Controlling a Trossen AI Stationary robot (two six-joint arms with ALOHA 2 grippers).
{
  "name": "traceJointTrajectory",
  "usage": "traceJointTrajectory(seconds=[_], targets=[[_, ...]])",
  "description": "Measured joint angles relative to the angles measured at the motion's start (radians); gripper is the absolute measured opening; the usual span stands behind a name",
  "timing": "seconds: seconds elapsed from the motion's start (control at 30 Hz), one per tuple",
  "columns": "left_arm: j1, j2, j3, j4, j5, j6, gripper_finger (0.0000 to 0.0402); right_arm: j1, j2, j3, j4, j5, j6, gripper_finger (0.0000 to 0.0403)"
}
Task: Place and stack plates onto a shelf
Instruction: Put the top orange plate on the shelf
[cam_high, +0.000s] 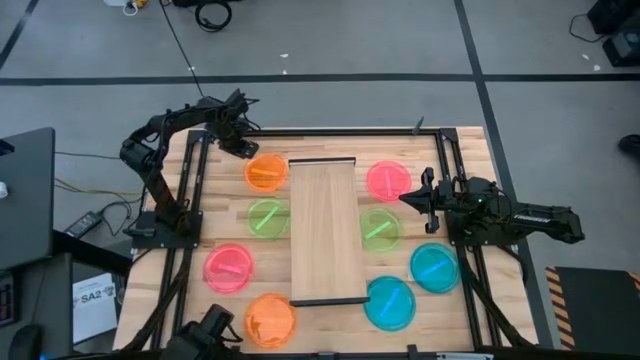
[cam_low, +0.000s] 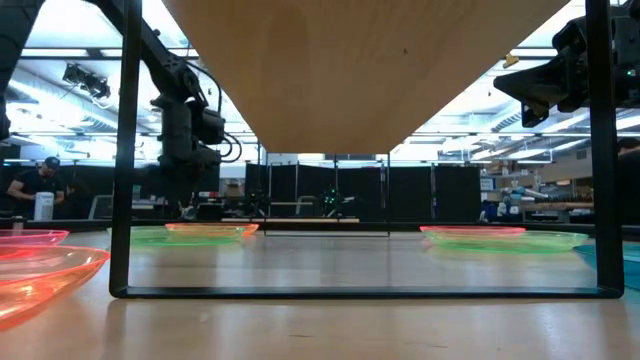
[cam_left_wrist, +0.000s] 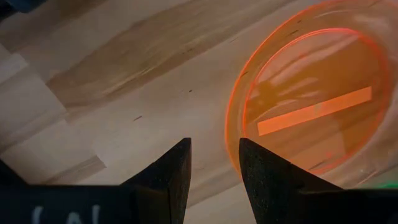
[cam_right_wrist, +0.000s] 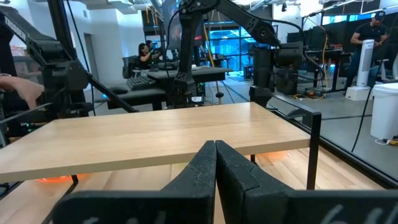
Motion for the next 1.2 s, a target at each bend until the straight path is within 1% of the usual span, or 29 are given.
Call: traceJointTrajectory(seconds=[0.1, 0.27, 0.53, 0.67, 0.73, 0.9, 1.2], targets=[[0.0, 0.019, 0.0, 0.002, 0.002, 0.0, 0.0141, 0.0, 0.0, 0.0, 0.0, 0.0, 0.0, 0.0014], [-0.002, 0.055, -0.001, 0.003, 0.038, -0.001, 0.0141, 0.0, 0.0, 0.0, 0.0, 0.0, 0.0, 0.0014], [-0.002, 0.128, -0.001, 0.007, 0.045, -0.001, 0.0141, 0.0, 0.0, 0.0, 0.0, 0.0, 0.0, 0.0014], [-0.001, 0.145, 0.001, 0.008, 0.09, -0.004, 0.0141, 0.0, 0.0, 0.0, 0.0, 0.0, 0.0, 0.0014], [-0.001, 0.146, 0.001, 0.009, 0.094, -0.006, 0.0138, 0.0, 0.0, 0.0, 0.0, 0.0, 0.0, 0.0014], [-0.001, 0.146, 0.0, 0.01, 0.078, -0.011, 0.0114, 0.0, 0.0, 0.0, 0.0, 0.0, 0.0, 0.0014], [-0.002, 0.147, -0.001, 0.017, 0.078, -0.011, 0.0041, 0.0, 0.0, 0.0, 0.0, 0.0, 0.0, 0.0014]])
